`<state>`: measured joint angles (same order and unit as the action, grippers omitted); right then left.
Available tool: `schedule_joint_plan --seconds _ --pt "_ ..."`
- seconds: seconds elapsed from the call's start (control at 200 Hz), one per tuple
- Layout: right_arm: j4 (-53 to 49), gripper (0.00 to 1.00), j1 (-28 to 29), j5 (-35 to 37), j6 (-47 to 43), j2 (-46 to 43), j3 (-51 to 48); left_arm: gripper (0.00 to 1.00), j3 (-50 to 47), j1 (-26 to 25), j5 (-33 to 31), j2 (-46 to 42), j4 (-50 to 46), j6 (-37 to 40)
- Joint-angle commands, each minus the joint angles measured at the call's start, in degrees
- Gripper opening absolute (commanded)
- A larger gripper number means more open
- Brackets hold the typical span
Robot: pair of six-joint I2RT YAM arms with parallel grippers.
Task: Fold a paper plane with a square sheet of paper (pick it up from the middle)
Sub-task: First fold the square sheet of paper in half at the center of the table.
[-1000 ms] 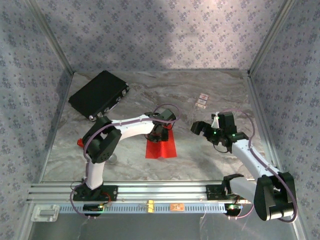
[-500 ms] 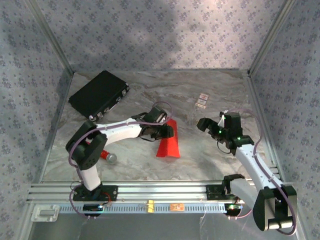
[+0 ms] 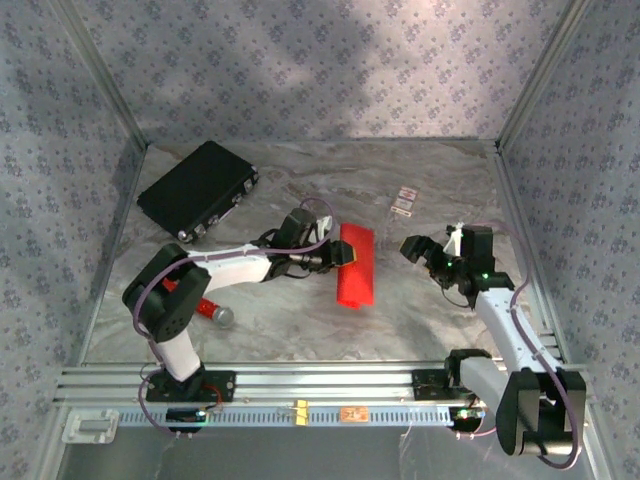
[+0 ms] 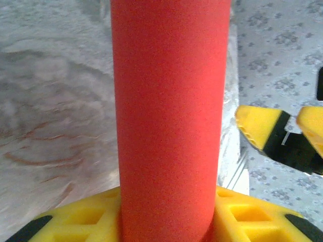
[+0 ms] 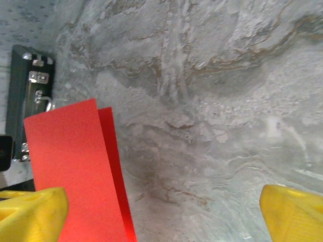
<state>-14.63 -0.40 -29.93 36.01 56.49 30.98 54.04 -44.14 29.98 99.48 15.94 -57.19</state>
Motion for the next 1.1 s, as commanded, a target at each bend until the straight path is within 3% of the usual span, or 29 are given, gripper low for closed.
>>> schedule_joint_plan --seconds 0.0,0.51,0.839,1.094 --pt "1.46 0.99 -0.45 -5.54 -0.50 0.80 -0.04 0.40 0.09 -0.02 3.52 2.52 6.29 -2.16" --pt "3.25 0.99 -0.30 -10.55 -0.44 2.55 -0.92 0.40 0.27 0.02 4.31 8.83 7.28 -3.90" --pt "4.64 0.99 0.52 -10.46 -0.46 3.68 -2.17 0.40 -0.48 -0.07 0.46 9.37 3.59 -3.55" --pt "5.08 0.98 2.32 -9.92 -0.50 5.79 -1.93 0.39 -2.75 -0.07 -2.81 9.06 6.77 -7.12"
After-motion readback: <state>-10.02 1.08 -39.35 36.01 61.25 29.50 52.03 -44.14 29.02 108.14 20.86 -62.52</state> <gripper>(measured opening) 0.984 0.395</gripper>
